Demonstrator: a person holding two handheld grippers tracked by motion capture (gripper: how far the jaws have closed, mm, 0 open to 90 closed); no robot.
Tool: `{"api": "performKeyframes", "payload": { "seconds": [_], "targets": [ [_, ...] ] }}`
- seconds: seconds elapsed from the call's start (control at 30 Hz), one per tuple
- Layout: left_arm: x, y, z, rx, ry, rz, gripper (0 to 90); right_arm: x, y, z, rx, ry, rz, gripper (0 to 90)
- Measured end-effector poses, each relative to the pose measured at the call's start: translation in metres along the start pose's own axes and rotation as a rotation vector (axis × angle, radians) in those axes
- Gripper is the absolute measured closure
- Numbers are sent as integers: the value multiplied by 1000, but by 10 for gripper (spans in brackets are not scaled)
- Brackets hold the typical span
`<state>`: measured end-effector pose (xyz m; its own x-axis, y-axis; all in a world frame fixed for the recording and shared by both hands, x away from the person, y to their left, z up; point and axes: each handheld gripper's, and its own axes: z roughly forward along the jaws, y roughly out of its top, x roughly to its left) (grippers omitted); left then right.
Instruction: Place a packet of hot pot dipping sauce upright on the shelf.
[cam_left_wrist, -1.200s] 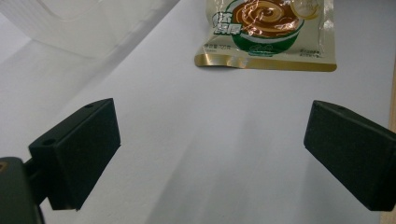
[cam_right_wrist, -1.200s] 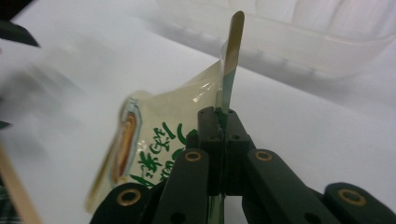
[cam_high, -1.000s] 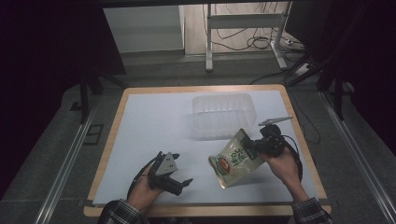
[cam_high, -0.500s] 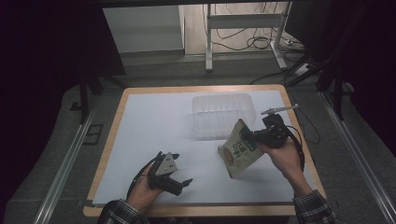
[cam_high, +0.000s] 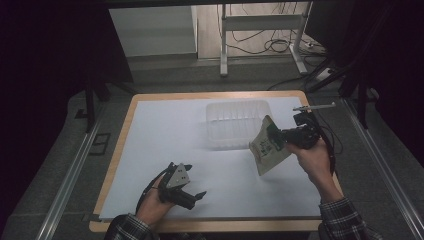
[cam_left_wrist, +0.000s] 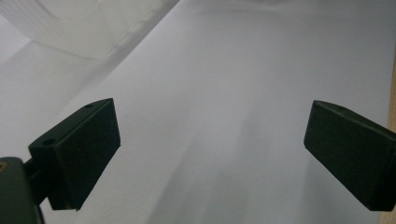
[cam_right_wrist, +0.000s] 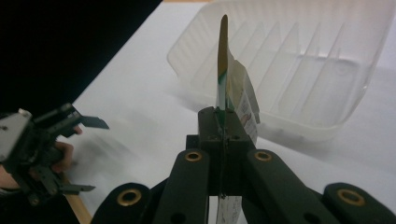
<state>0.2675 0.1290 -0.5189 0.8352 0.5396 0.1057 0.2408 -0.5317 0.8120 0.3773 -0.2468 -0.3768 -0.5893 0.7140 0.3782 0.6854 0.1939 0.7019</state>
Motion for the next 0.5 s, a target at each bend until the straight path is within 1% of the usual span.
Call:
{"api": "performKeyframes", "payload": {
  "seconds": [0.07,0.23,0.37,0.5],
  "targets": [
    [0,0,0,0,1,2,33,-1,5,-6,-17,2,10,893],
    [0,0,0,0,0,4,33,-2,13,-13,-32,4,27,892],
    [0,0,0,-3,-1,2,33,-3,17,-15,-42,-7,32,893],
    [0,0,-1,-7,-3,-3,31,-8,24,-17,-55,-25,52,892]
  ]
}}
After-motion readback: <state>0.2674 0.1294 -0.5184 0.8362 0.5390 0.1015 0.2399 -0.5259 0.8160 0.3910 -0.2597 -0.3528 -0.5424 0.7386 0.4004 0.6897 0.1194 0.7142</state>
